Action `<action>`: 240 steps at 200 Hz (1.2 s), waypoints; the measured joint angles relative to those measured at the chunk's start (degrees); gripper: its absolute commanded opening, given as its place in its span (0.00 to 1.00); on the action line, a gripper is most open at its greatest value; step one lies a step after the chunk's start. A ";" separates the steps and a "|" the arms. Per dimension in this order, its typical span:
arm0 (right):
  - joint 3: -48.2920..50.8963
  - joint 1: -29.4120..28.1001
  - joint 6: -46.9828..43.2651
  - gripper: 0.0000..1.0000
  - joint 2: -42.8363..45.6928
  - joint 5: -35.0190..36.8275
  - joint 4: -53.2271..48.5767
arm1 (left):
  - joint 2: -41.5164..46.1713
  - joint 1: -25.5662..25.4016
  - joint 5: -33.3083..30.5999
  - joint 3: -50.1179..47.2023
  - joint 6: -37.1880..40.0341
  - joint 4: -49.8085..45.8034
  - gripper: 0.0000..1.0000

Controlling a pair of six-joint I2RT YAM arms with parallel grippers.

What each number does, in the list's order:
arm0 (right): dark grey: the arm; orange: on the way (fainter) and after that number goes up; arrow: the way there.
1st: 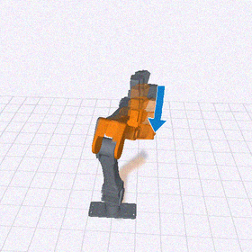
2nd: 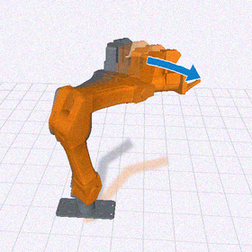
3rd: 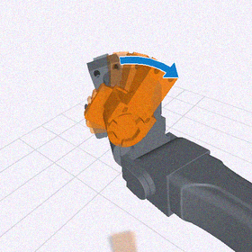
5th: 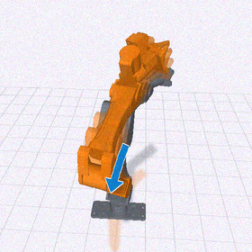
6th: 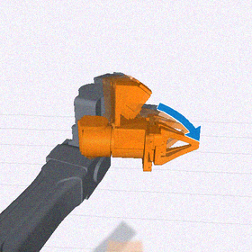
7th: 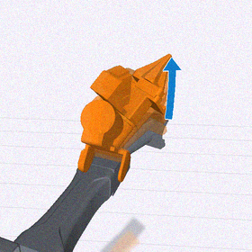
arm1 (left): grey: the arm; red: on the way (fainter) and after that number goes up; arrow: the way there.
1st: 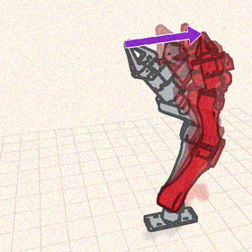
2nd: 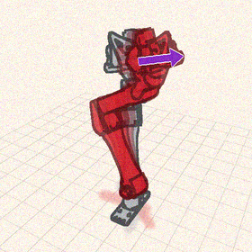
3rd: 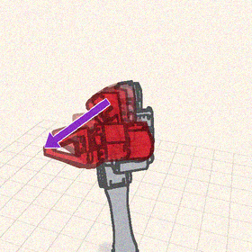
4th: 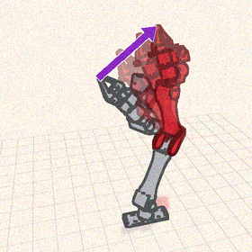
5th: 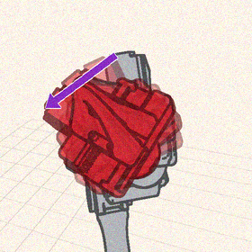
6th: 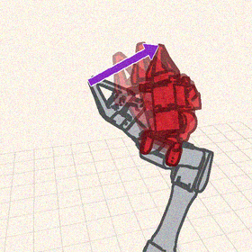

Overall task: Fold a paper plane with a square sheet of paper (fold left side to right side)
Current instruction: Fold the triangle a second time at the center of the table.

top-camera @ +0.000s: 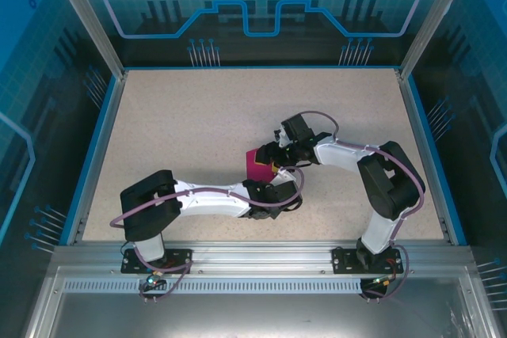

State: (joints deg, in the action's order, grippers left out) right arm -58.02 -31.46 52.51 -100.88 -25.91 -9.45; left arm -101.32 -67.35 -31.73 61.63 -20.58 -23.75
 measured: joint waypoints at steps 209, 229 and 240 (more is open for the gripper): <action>11.98 2.25 -10.54 0.49 24.00 9.20 0.66 | 18.36 19.45 32.68 -19.30 -4.44 17.75 0.00; 17.09 1.20 -10.75 0.30 24.02 9.25 0.59 | 18.38 22.62 38.27 -20.98 -4.98 19.93 0.00; 18.67 -0.37 -10.64 0.19 23.56 9.25 0.55 | 18.38 23.87 40.68 -21.31 -4.96 20.41 0.00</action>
State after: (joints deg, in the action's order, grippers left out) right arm -39.35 -31.83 41.87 -77.32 -16.67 -8.91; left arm -82.94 -43.48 8.95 40.32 -25.54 -3.33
